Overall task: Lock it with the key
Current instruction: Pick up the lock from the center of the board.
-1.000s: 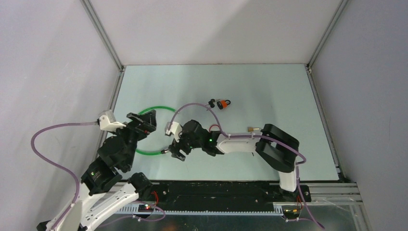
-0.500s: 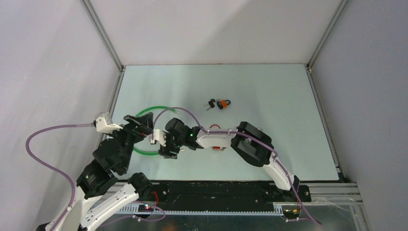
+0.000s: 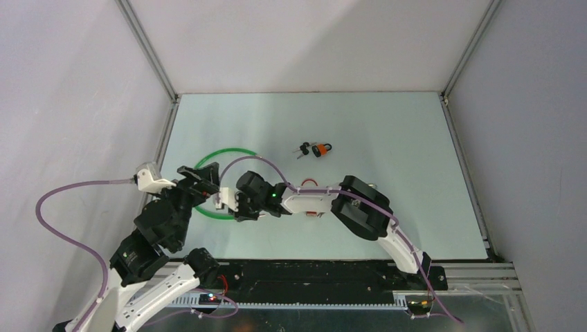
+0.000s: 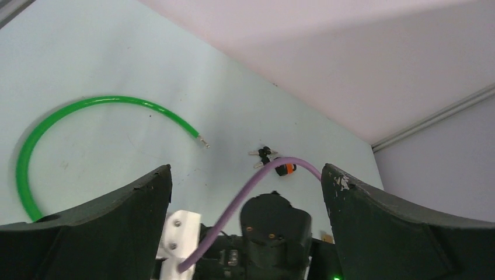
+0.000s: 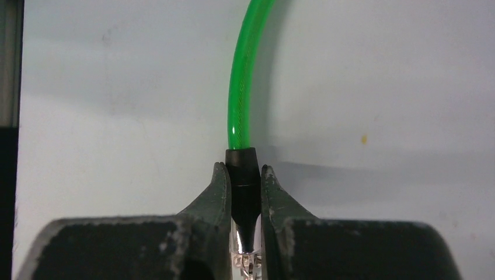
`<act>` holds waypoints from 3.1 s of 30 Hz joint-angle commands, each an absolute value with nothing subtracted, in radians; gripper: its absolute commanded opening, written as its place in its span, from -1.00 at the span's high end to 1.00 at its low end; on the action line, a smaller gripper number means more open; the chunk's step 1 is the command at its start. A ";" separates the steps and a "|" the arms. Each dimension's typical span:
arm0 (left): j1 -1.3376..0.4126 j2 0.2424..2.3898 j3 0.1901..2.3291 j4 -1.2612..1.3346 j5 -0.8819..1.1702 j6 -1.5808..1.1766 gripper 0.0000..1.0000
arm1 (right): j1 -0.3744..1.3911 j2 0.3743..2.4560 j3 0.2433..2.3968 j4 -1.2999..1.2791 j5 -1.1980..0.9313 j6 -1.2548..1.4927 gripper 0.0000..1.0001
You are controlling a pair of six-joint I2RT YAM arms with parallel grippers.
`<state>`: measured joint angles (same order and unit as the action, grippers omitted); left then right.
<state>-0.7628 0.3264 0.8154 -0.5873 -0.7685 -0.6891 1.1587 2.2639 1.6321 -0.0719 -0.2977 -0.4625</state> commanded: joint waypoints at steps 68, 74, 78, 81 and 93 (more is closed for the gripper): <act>-0.314 0.569 0.837 -0.345 -0.007 -0.535 1.00 | 0.813 1.667 1.143 0.269 -0.265 0.185 -0.39; -0.314 0.569 0.928 -0.345 0.204 -0.449 1.00 | 0.816 1.712 1.143 0.287 -0.249 0.324 -0.41; -0.316 0.551 0.961 -0.345 0.276 -0.428 1.00 | 0.816 1.725 1.141 0.309 -0.269 0.381 -0.39; -0.315 0.542 0.974 -0.344 0.310 -0.420 1.00 | 0.816 1.710 1.121 0.344 -0.250 0.409 -0.34; -0.315 0.520 0.964 -0.345 0.278 -0.418 1.00 | 0.838 1.565 1.038 0.384 -0.264 0.443 -0.22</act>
